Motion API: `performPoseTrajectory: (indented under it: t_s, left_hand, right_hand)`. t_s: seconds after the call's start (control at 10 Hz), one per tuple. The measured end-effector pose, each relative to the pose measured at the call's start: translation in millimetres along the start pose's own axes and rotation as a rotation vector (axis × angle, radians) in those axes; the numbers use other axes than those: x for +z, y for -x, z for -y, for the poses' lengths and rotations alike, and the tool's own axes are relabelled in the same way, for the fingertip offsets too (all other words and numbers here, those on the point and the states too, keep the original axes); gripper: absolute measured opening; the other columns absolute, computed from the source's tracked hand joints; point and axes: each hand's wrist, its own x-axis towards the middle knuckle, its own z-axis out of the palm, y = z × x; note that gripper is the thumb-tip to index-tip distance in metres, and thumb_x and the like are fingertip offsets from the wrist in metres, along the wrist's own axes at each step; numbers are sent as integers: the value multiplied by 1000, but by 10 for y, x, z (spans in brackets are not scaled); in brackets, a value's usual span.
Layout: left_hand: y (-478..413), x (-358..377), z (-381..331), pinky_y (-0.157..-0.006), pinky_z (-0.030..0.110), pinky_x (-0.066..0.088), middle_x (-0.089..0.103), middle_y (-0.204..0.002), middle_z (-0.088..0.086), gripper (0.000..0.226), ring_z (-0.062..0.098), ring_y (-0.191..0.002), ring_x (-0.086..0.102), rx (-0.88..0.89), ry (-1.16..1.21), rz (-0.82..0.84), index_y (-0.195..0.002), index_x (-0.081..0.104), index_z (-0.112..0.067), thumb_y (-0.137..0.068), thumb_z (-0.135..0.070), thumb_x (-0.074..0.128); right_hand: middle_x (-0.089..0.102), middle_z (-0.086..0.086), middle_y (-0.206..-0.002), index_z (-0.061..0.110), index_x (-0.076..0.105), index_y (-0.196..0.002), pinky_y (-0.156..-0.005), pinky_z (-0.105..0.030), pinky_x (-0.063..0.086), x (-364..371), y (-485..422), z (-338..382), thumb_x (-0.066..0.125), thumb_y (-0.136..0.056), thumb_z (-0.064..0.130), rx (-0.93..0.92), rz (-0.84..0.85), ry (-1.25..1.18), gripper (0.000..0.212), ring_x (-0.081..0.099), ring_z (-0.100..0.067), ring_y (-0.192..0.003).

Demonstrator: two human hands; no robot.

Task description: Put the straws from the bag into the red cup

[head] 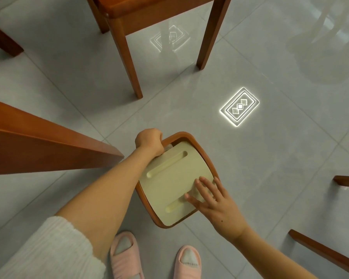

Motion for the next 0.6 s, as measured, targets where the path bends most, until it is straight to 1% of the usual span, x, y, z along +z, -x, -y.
performPoseTrajectory:
  t_s: [0.1,0.2,0.3,0.4,0.5,0.6]
  left_hand:
    - [-35,-96,73,-63,32,49,66,-82,8,14,23,-77,61,42,64,136,-80,67,-10,-70,-18,69]
    - [-17,-148,176,-66,31,50,66,-82,9,9,22,-76,61,0,200,245,-77,65,-6,-67,-6,64]
    - [27,-291,250,-78,30,51,65,-84,4,20,20,-84,61,-60,412,210,-79,66,-14,-72,2,58]
    - [145,-433,276,-86,34,49,66,-100,8,22,23,-94,60,-33,406,130,-94,67,-11,-76,0,60]
    - [343,-615,241,-85,32,45,64,-110,10,22,24,-100,57,-15,344,60,-102,65,-9,-83,-3,55]
    - [575,-861,148,-80,31,44,65,-107,11,17,24,-96,57,-17,353,-44,-99,65,-9,-87,-13,53]
  right_hand:
    - [28,-11,-148,23,33,-143,-110,-62,25,22,-1,34,65,-75,12,9,0,23,76,28,-38,-136]
    - [34,-13,-150,23,40,-141,-106,-60,32,-51,-29,86,76,-68,11,42,72,-18,83,37,-40,-135]
    - [44,-13,-146,22,57,-132,-103,-59,31,-207,-72,109,74,-74,14,122,215,-42,61,45,-38,-130]
    - [15,-16,-159,18,40,-144,-111,-56,-8,-348,-56,91,50,-96,14,215,422,-33,49,14,-39,-145]
    - [3,-15,-160,18,24,-149,-107,-52,-21,-598,-119,84,40,-98,7,233,393,-37,55,-1,-38,-146]
    - [34,-16,-152,16,45,-140,-109,-56,-3,-1013,-257,72,63,-85,6,193,318,-37,59,27,-39,-141]
